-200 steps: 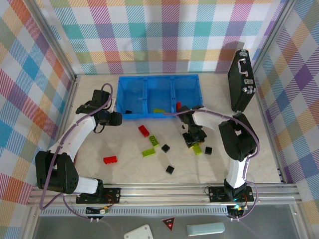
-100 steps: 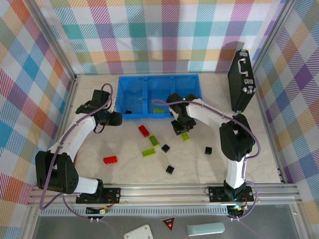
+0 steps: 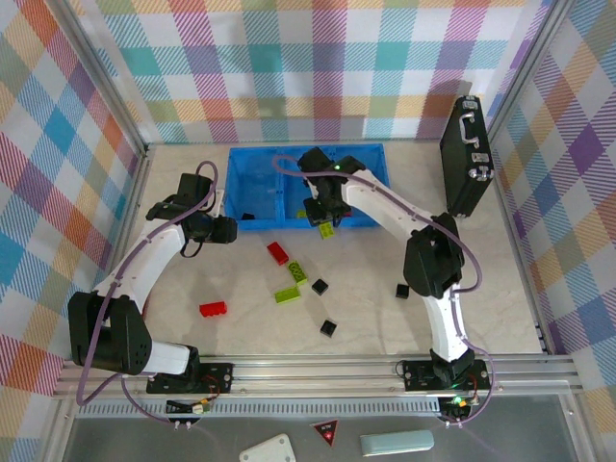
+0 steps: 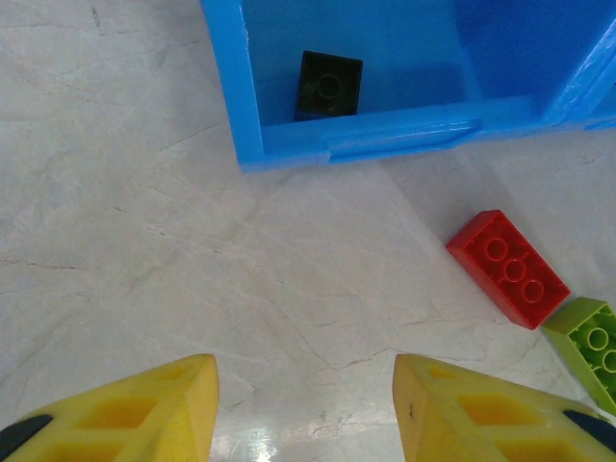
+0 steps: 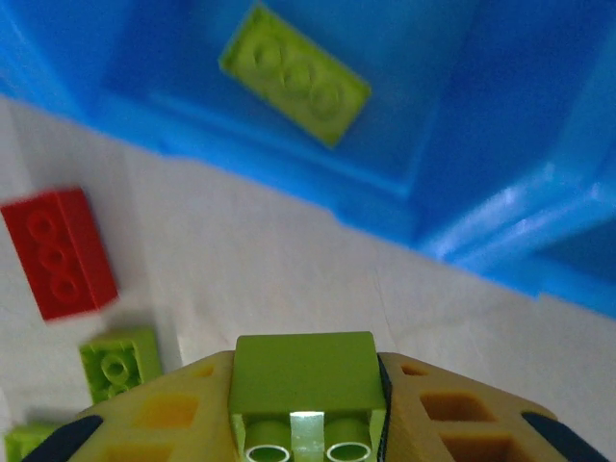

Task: Sort the legos into containers by color
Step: Pick up the lego from the center of the table, then place the lego in the container.

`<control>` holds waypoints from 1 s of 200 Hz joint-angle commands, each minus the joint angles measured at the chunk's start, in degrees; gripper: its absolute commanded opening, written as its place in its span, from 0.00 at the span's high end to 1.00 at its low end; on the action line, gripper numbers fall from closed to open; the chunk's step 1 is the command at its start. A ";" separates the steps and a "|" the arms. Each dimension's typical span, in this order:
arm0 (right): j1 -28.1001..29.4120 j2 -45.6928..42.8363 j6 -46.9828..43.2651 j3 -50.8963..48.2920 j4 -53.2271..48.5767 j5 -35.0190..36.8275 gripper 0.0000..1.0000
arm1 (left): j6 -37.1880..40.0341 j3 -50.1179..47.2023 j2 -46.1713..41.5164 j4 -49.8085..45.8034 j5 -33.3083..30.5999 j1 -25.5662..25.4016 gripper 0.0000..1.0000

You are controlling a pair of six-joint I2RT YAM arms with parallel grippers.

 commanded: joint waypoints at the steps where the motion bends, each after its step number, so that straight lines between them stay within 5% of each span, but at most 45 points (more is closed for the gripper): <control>1: -0.29 4.02 4.01 5.99 1.08 1.88 0.66 | 0.42 0.63 -1.01 0.13 0.21 0.67 0.49; 87: -1.67 16.73 13.11 21.05 2.33 9.33 0.66 | 0.63 0.85 -0.70 0.29 0.35 0.67 0.49; 200: -2.26 25.90 17.53 25.23 4.44 1.45 0.64 | 0.89 1.69 -1.27 -0.19 -0.58 0.66 0.50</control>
